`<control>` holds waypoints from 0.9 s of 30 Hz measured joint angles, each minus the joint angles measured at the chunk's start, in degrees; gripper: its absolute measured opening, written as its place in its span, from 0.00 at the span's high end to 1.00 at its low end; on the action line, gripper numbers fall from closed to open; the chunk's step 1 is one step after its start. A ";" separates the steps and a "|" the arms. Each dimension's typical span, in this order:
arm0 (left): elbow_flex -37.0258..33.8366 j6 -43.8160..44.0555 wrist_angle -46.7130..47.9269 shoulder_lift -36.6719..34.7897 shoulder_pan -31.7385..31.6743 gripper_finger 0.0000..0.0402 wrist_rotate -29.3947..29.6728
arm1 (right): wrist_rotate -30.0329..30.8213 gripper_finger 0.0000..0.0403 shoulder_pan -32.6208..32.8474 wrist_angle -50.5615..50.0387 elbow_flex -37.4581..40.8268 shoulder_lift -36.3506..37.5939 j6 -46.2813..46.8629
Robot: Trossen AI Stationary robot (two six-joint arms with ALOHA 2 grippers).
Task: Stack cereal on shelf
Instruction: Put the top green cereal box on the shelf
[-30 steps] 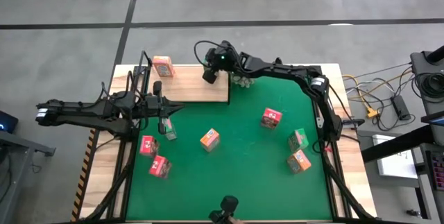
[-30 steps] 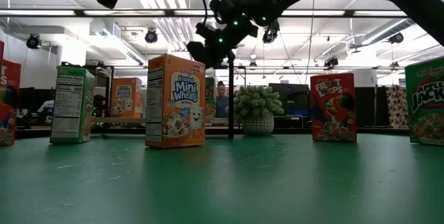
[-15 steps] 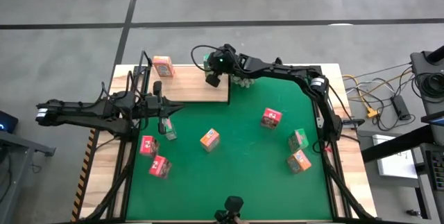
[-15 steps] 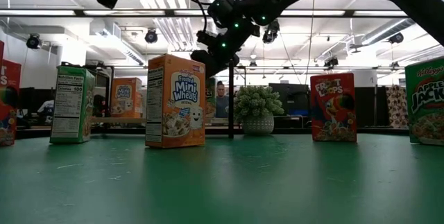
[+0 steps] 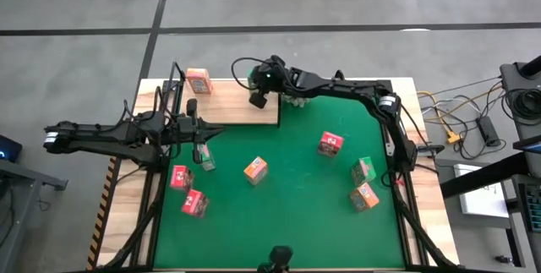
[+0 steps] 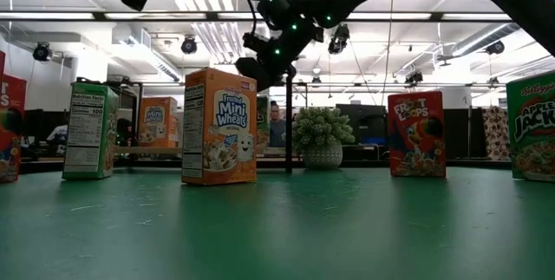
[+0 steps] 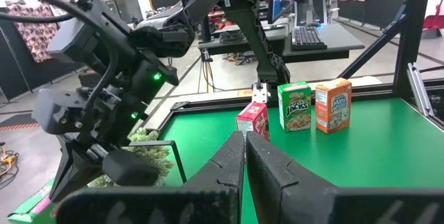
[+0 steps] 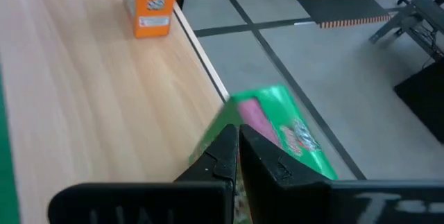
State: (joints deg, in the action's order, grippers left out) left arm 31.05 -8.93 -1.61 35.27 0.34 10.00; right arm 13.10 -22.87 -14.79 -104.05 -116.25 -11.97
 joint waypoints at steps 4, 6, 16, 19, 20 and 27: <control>0.00 -0.01 0.00 0.00 -0.02 1.00 0.00 | -0.02 0.98 0.85 0.14 -1.93 0.10 -0.70; 0.00 -0.02 0.00 0.00 -0.02 1.00 0.00 | -0.10 0.98 0.88 0.87 -2.85 0.20 -1.25; 0.00 -0.02 0.00 0.00 -0.02 1.00 -0.02 | -3.09 0.98 -2.46 6.93 -1.83 -1.11 -0.70; 0.02 -0.02 -0.02 0.02 0.00 1.00 -0.02 | -3.17 0.98 -3.11 6.44 -1.81 -2.12 -0.72; 0.02 -0.02 -0.02 0.02 -0.02 1.00 0.00 | -3.04 0.98 -3.15 6.08 -1.81 -2.41 -0.83; 0.02 -0.02 -0.02 0.02 -0.02 1.00 -0.02 | -2.69 0.98 -3.28 3.18 -1.83 -2.61 -3.03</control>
State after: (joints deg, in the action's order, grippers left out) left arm 31.07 -8.95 -1.63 35.29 0.32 9.98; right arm 10.41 -26.15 -11.60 -105.89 -118.85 -14.99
